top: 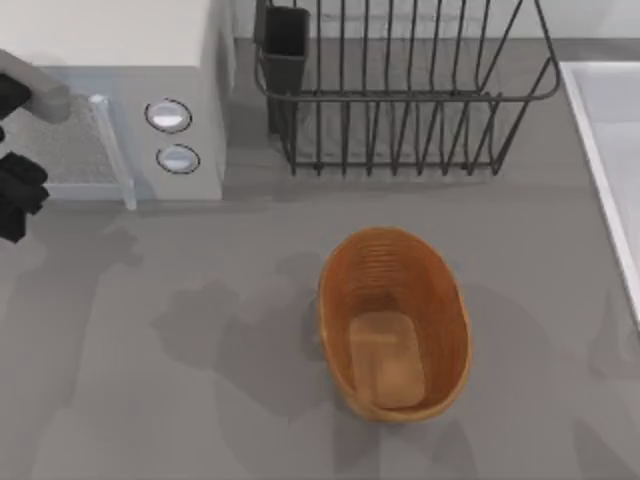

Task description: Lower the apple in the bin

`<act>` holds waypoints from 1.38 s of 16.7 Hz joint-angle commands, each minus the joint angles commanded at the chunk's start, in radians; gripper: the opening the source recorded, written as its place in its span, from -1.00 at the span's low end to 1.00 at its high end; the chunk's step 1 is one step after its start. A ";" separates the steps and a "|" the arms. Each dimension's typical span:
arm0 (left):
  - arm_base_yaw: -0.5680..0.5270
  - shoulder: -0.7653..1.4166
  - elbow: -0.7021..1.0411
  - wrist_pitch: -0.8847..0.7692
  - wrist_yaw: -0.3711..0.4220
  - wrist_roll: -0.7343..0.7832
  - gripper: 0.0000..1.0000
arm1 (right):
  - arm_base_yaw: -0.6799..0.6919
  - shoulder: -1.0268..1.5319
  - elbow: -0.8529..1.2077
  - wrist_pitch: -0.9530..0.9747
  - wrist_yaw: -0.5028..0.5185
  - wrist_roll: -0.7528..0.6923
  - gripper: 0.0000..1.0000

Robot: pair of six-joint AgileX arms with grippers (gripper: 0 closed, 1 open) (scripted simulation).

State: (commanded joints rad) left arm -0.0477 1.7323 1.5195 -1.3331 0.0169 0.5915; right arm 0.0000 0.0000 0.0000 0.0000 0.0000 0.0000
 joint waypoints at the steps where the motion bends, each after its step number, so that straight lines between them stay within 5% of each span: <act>1: -0.030 0.006 0.016 -0.001 0.008 -0.042 -1.00 | 0.000 0.000 0.000 0.000 0.000 0.000 1.00; 16: -0.747 0.313 0.524 -0.123 -0.007 -1.306 -1.00 | 0.000 0.000 0.000 0.000 0.000 0.000 1.00; 23: -0.869 0.444 0.640 -0.198 -0.035 -1.479 -1.00 | 0.000 0.000 0.000 0.000 0.000 0.000 1.00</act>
State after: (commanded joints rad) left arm -0.9164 2.1762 2.1598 -1.5310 -0.0178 -0.8874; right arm 0.0000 0.0000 0.0000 0.0000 0.0000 0.0000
